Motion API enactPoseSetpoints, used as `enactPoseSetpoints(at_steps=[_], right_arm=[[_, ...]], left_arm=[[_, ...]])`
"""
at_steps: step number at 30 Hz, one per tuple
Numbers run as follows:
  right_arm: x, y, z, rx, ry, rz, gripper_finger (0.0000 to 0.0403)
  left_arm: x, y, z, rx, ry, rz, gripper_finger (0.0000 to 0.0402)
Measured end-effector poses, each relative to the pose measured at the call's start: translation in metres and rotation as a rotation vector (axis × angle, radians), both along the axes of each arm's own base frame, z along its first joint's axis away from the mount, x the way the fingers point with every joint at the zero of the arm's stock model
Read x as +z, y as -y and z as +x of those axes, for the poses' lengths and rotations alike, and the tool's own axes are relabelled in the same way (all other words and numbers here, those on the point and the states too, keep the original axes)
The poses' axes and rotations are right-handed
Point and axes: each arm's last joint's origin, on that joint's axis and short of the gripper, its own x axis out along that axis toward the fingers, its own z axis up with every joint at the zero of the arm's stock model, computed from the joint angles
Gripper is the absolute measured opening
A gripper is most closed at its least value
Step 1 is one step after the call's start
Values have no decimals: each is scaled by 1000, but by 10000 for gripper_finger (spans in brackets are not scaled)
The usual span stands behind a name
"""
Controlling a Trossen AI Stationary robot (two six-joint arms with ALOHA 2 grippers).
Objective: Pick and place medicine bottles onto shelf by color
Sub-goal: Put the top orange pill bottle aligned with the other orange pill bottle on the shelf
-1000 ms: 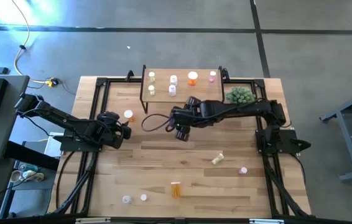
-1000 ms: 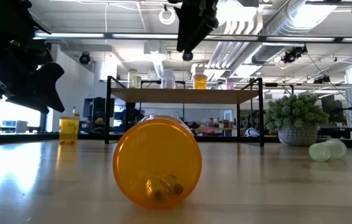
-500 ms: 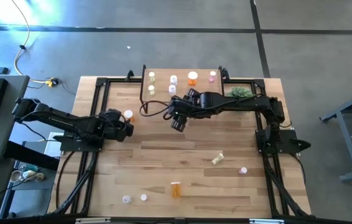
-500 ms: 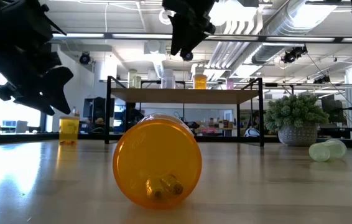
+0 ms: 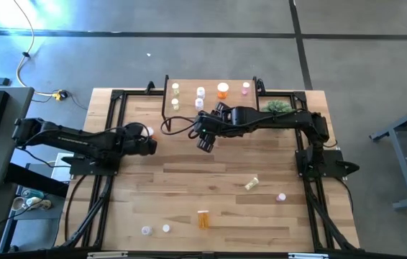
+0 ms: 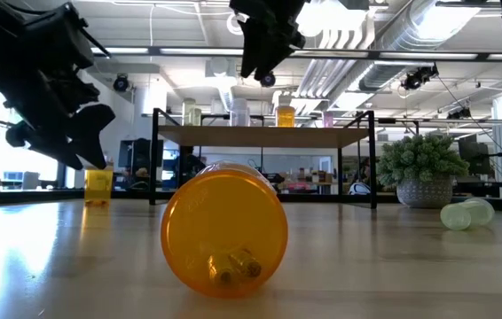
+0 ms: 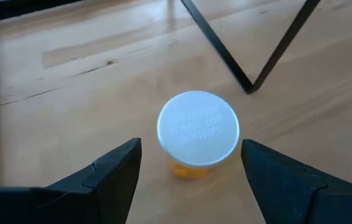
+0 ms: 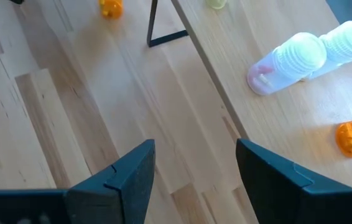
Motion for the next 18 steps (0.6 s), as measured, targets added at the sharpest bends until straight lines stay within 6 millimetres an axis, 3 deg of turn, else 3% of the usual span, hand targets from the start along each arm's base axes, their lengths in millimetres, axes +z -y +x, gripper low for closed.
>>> enactPoseSetpoints(at_steps=[18], right_arm=[[0, 0, 1, 25, -6, -14, 215]], left_arm=[[-10, -17, 11, 28, -41, -20, 266]])
